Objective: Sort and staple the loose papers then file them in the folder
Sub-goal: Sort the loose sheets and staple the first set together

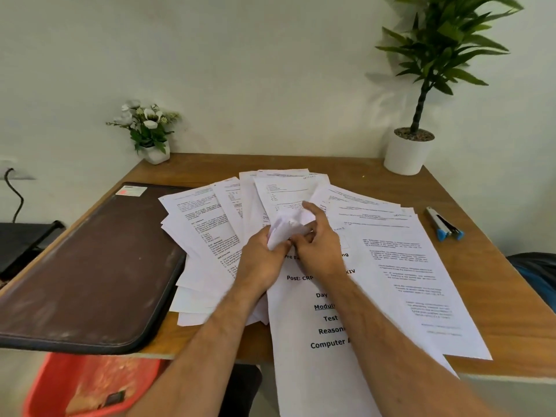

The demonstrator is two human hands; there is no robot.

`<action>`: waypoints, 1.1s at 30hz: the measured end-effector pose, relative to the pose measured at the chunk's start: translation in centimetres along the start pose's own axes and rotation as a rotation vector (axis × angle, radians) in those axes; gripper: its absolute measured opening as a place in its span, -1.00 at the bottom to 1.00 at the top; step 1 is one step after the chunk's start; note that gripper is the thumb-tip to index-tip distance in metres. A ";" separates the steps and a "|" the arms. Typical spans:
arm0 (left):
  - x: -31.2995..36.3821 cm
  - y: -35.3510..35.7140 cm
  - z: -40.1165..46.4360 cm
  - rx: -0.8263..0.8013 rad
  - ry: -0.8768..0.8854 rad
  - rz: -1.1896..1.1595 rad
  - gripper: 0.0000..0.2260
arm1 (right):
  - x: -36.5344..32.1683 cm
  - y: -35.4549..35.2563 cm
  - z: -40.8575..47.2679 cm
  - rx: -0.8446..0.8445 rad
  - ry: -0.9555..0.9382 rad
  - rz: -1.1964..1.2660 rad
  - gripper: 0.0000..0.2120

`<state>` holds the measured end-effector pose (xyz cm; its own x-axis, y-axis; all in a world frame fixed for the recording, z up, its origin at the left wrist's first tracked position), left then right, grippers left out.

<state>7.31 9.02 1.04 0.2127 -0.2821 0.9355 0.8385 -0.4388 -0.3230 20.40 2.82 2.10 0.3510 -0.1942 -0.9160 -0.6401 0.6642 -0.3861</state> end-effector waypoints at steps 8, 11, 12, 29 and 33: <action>-0.6 -0.4 -0.9 0.092 0.010 -0.020 -0.79 | 0.5 0.4 -0.3 0.007 -0.004 0.031 -0.53; -1.0 -0.3 -1.2 0.100 0.035 0.000 -0.82 | 0.7 0.7 -0.5 0.016 -0.019 0.004 -0.60; -0.9 -0.3 -1.2 0.102 0.049 0.001 -0.84 | 0.6 0.7 -0.6 0.024 -0.050 -0.017 -0.60; 0.5 -0.8 -1.3 0.123 0.095 0.000 -0.76 | -2.0 -0.3 0.6 -0.001 -0.153 -0.007 -0.40; 0.2 -0.5 -1.4 0.073 0.095 0.001 -0.71 | -1.8 -0.1 0.7 -0.025 -0.141 -0.025 -0.46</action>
<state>6.23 7.98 1.19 0.1678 -0.3638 0.9162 0.8733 -0.3764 -0.3094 20.34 3.57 3.83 0.4584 -0.1060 -0.8824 -0.6464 0.6417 -0.4129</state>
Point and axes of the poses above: each hand's wrist, its own z-axis towards the middle knuckle, its own y-axis out of the palm, x = y × z, the point moved 7 cm from there along z, towards the middle knuckle, and after that the axes turned 7 degrees about y, right-handed, at the moved point
